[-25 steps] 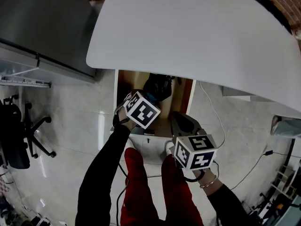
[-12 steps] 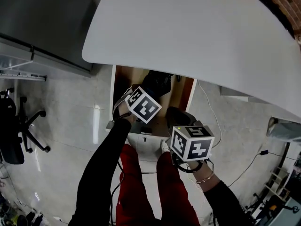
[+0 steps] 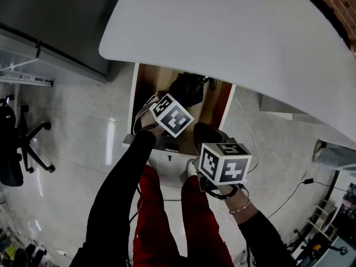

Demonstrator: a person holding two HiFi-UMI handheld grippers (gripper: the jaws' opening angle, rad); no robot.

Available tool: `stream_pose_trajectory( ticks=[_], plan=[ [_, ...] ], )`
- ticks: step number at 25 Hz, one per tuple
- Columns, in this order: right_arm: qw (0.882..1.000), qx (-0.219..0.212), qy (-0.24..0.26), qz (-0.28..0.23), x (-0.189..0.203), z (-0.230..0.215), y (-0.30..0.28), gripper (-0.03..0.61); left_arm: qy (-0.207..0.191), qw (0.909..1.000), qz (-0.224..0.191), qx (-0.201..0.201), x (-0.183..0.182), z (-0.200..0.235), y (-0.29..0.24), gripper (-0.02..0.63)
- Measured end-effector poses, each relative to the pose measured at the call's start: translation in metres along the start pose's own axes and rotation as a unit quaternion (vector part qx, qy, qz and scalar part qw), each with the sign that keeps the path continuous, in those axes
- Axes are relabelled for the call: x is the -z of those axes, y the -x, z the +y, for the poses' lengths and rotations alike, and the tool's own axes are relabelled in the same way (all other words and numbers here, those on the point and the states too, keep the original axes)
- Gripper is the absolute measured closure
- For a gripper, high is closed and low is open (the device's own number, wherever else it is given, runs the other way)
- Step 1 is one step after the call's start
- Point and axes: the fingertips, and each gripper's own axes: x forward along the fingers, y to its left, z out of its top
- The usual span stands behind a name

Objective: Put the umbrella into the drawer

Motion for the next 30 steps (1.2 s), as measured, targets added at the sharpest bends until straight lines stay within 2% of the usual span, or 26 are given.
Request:
stream_pose_trajectory(
  ticks=[3, 7, 13, 21, 26, 30],
  plan=[
    [1.000, 0.002, -0.001, 0.000, 0.003, 0.001, 0.001, 0.572, -0.004, 0.9999, -0.001, -0.009, 0.001, 0.000, -0.001, 0.318],
    [1.000, -0.002, -0.003, -0.006, 0.004, 0.005, 0.002, 0.572, -0.016, 0.9990, 0.010, -0.040, 0.007, 0.008, -0.010, 0.310],
    [1.000, -0.003, 0.002, -0.013, 0.005, 0.010, 0.005, 0.572, -0.005, 0.9998, 0.005, -0.021, 0.002, 0.000, 0.001, 0.301],
    [1.000, -0.002, 0.003, -0.019, 0.001, 0.014, 0.011, 0.572, -0.015, 0.9989, -0.013, -0.043, 0.002, 0.008, -0.001, 0.278],
    [1.000, -0.004, 0.006, -0.023, -0.004, 0.016, 0.015, 0.572, -0.003, 0.9990, -0.042, -0.014, -0.009, -0.003, 0.014, 0.278],
    [0.999, -0.008, 0.012, -0.030, -0.012, 0.019, 0.019, 0.572, -0.004, 0.9978, -0.066, -0.012, -0.018, -0.005, 0.029, 0.281]
  ],
)
